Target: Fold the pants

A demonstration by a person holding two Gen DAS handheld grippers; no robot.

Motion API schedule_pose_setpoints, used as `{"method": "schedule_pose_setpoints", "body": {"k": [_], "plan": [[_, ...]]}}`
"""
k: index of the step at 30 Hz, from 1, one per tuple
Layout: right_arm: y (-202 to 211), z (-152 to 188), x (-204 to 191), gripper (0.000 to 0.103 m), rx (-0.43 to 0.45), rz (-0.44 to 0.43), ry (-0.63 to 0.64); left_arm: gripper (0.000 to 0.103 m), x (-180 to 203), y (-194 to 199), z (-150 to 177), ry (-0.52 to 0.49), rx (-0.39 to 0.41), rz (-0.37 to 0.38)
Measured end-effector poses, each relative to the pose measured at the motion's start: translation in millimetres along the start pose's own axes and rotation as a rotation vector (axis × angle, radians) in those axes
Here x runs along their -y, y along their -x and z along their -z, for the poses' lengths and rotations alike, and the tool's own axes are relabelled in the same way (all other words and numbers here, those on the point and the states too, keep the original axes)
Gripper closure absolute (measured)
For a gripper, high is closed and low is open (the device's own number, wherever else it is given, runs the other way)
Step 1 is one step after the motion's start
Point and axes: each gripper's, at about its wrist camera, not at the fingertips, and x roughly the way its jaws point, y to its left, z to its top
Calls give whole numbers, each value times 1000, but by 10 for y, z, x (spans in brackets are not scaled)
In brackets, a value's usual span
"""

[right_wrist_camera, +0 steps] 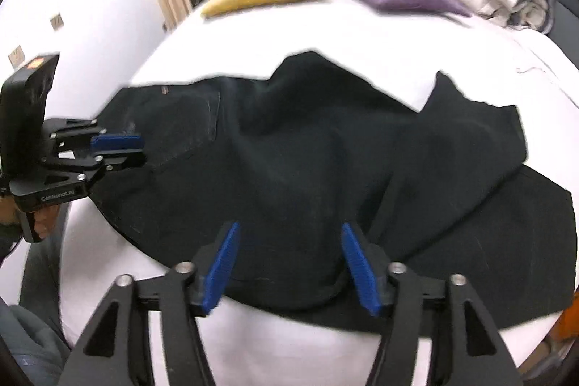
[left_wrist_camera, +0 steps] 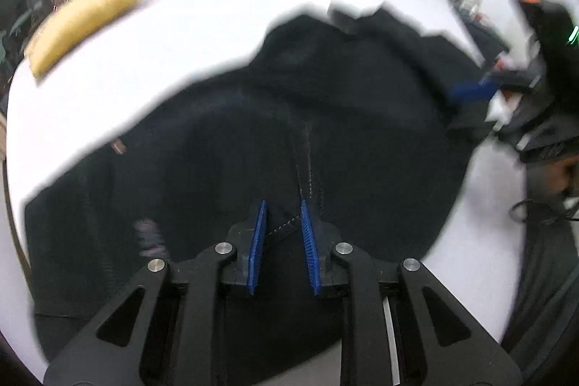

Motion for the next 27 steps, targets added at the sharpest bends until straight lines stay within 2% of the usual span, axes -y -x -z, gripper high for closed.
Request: {"method": "schedule_pose_setpoints", "body": {"k": [2, 4, 5, 7, 10, 12, 17, 22, 25, 26, 27], "plan": [[107, -182, 176, 41, 49, 4, -46, 84, 13, -29, 2, 16, 22, -15], [216, -479, 507, 38, 82, 91, -111, 84, 39, -52, 36, 18, 23, -22], [196, -636, 681, 31, 73, 142, -139, 84, 49, -75, 47, 15, 23, -25], [94, -986, 1001, 31, 63, 250, -172, 84, 39, -88, 62, 20, 25, -27], [-263, -1416, 1345, 31, -20, 338, -193, 84, 45, -63, 93, 50, 28, -18], [-536, -1628, 1496, 31, -69, 362, -202, 84, 21, -39, 132, 67, 32, -14], [-1040, -1817, 1630, 34, -169, 433, -207, 84, 3, -46, 153, 77, 42, -16], [-1328, -1804, 1750, 36, -259, 427, -256, 84, -14, -28, 178, 90, 51, -1], [-1300, -1784, 1928, 51, -240, 366, -347, 84, -94, -27, 174, 91, 55, -1], [-1268, -1761, 1990, 63, -242, 361, -367, 84, -99, -22, 185, 90, 57, -2], [-1249, -1746, 2038, 67, -243, 352, -376, 84, -96, -18, 193, 89, 57, -3]]}}
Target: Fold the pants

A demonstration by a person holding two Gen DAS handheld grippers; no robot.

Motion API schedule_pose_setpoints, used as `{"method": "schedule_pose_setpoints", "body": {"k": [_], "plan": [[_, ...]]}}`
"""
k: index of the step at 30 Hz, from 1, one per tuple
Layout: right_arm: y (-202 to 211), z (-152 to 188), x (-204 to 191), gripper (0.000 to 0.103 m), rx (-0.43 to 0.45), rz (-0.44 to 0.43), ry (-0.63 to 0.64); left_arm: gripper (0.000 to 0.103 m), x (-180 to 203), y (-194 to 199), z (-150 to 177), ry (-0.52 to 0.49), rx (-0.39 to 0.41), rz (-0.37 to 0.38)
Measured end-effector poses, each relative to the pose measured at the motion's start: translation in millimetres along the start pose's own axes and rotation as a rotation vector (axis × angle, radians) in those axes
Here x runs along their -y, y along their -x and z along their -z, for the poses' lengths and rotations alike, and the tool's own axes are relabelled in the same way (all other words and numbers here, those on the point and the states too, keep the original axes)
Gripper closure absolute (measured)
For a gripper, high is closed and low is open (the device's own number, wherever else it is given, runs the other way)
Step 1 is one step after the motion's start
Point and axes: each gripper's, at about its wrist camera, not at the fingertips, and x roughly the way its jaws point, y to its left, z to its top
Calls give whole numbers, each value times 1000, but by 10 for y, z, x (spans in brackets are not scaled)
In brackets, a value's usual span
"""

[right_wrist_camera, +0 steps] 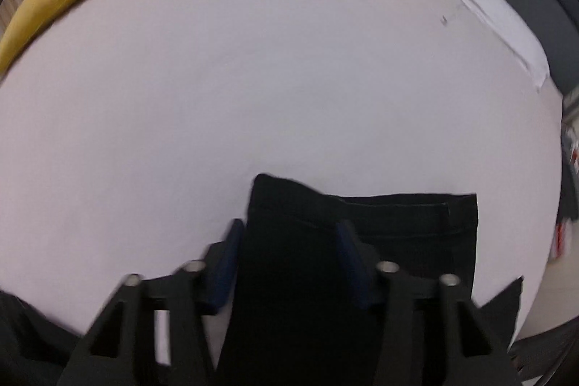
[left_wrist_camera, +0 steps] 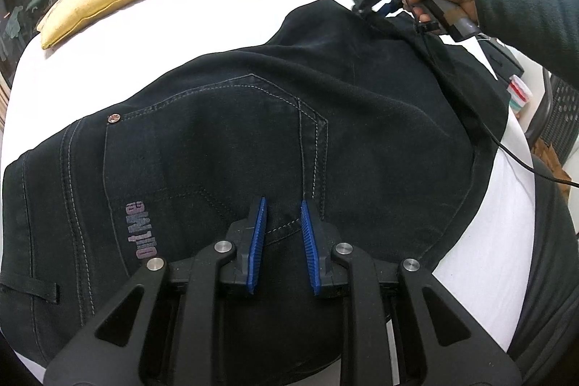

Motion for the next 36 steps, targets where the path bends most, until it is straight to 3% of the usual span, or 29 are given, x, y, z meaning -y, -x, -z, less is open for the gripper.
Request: {"method": "schedule_pose_setpoints", "body": {"k": [7, 15, 23, 27, 31, 36], "plan": [[183, 52, 376, 96, 34, -89, -101, 84, 51, -15, 13, -3, -3, -20], [623, 190, 736, 97, 157, -182, -192, 84, 119, -25, -14, 5, -8, -37], [1071, 662, 1342, 98, 272, -245, -293, 84, 124, -28, -63, 36, -26, -57], [1219, 1084, 1877, 98, 342, -273, -425, 84, 144, -34, -92, 51, -36, -74], [1250, 1795, 2447, 98, 379, -249, -573, 84, 180, -44, -111, 64, -35, -101], [853, 2512, 2895, 98, 315, -284, -729, 83, 294, -56, -128, 81, -20, -135]]}}
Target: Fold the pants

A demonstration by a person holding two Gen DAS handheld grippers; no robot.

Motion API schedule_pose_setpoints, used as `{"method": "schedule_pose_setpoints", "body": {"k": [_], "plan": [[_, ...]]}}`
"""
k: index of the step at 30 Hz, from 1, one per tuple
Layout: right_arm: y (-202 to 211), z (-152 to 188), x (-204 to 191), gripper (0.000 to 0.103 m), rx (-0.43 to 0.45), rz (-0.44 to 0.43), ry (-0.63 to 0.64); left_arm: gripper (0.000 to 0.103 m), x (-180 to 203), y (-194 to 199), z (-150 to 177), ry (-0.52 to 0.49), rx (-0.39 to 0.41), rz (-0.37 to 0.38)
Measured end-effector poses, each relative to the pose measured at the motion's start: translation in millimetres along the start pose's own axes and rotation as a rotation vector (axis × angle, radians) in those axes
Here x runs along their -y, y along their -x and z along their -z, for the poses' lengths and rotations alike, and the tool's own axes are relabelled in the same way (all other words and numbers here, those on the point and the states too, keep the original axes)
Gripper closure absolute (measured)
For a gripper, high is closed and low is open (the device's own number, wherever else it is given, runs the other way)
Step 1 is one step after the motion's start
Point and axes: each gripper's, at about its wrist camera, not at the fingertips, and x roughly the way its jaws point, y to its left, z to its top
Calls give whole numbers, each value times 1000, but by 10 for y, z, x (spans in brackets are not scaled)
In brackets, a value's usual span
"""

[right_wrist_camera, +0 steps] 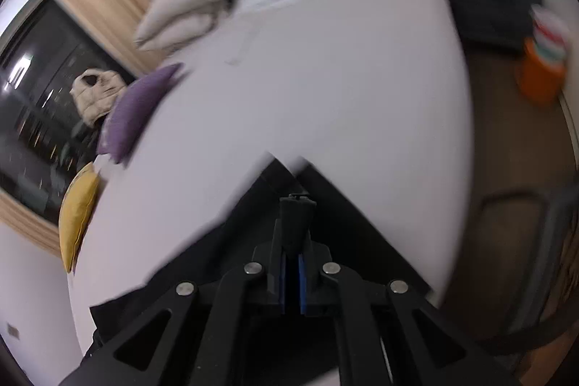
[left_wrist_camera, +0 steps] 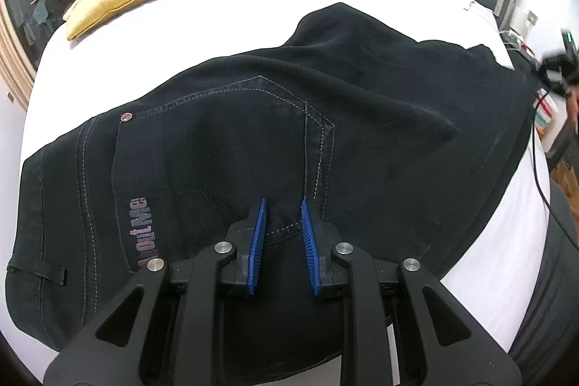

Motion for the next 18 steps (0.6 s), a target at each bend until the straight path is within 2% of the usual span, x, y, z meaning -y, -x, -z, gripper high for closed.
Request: {"method": "schedule_pose_setpoints", "body": {"k": [1, 3, 4, 5, 7, 13, 18], "plan": [[-46, 65, 115, 98, -11, 5, -16, 81, 26, 2, -3, -1, 1, -11], [-119, 160, 267, 98, -25, 9, -41, 68, 99, 11, -3, -12, -2, -14], [-147, 185, 306, 98, -28, 4, -52, 52, 133, 14, -7, -19, -6, -1], [-163, 195, 325, 98, -26, -3, -57, 41, 182, 13, -7, -29, -11, 12], [-142, 195, 359, 98, -14, -20, -63, 33, 258, 1, -1, -46, -16, 2], [4, 213, 394, 98, 41, -39, -70, 23, 357, -58, -43, -54, -16, -6], [-116, 249, 556, 98, 11, -48, -109, 15, 421, -132, -33, -84, -2, -24]]}}
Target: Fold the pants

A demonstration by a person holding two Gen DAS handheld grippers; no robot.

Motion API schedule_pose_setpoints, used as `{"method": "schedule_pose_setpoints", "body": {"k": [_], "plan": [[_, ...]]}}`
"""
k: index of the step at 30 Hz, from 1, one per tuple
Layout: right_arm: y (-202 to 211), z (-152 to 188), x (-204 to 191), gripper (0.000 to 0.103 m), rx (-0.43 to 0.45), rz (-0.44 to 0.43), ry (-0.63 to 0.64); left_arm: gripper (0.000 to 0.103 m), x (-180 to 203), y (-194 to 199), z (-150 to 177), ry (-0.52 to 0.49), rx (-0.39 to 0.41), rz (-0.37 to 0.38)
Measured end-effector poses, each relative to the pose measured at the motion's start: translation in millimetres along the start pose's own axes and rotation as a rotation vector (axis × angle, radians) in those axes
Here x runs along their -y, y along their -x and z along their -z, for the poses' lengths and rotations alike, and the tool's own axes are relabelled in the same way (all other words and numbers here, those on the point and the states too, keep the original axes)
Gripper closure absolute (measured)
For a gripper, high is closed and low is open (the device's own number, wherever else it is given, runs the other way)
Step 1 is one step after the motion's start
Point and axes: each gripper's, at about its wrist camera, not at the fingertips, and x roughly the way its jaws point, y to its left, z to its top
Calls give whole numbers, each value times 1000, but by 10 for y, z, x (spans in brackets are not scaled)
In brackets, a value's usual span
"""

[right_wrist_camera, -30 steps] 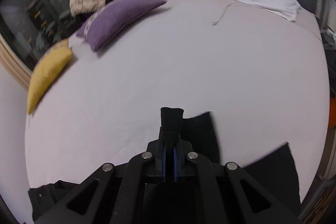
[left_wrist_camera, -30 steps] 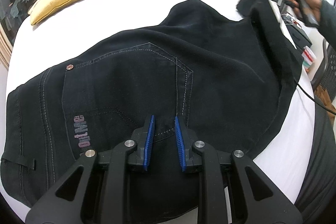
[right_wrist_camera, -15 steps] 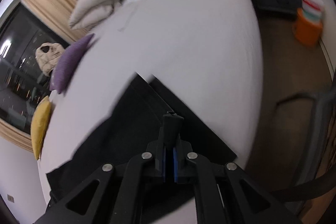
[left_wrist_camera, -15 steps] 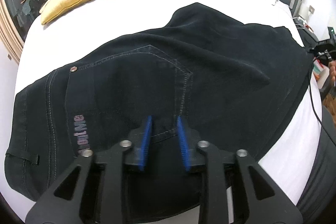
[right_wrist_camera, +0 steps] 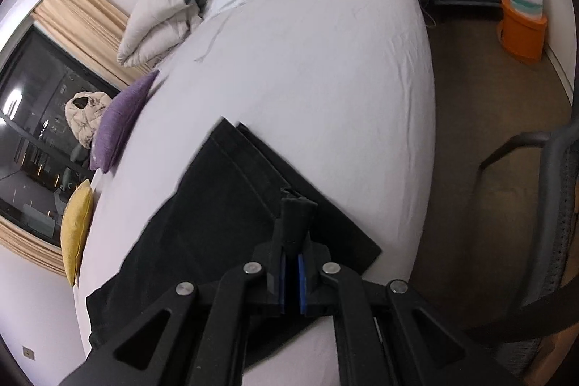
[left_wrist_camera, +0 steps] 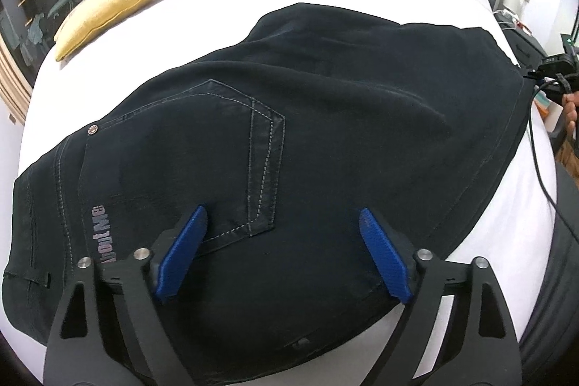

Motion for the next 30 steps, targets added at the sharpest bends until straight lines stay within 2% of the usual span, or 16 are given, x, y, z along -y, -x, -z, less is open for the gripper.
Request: {"method": "schedule_pose_setpoints", "body": {"k": [13, 16, 17, 18, 20, 21, 23, 24, 26, 27, 29, 30], "plan": [[-60, 67, 166, 101, 45, -51, -20, 2, 13, -66, -5, 15, 20, 9], [-61, 56, 275, 98, 38, -107, -84, 1, -8, -75, -9, 29, 27, 14], [-41, 40, 288, 97, 23, -100, -103, 1, -10, -75, -16, 32, 29, 17], [4, 19, 253, 91, 24, -55, -90, 1, -19, -73, -23, 36, 31, 20], [190, -33, 44, 82, 77, 122, 16, 1, -45, -49, -29, 53, 41, 30], [287, -71, -36, 82, 105, 178, 48, 1, -56, -42, -30, 62, 44, 34], [481, -172, -94, 77, 150, 269, 17, 1, -69, -27, -51, 80, 46, 41], [552, -208, -149, 77, 165, 250, 20, 1, -80, -3, -66, 89, 48, 46], [651, -244, -440, 77, 190, 123, 120, 1, -101, 75, -128, 109, 66, 60], [625, -237, -618, 77, 166, 37, 184, 1, -101, 106, -161, 114, 74, 59], [436, -186, -859, 77, 50, -176, 244, 1, -88, 213, -312, 119, 120, 77], [289, -137, -945, 77, -19, -235, 273, 1, -75, 245, -378, 115, 137, 89]]}}
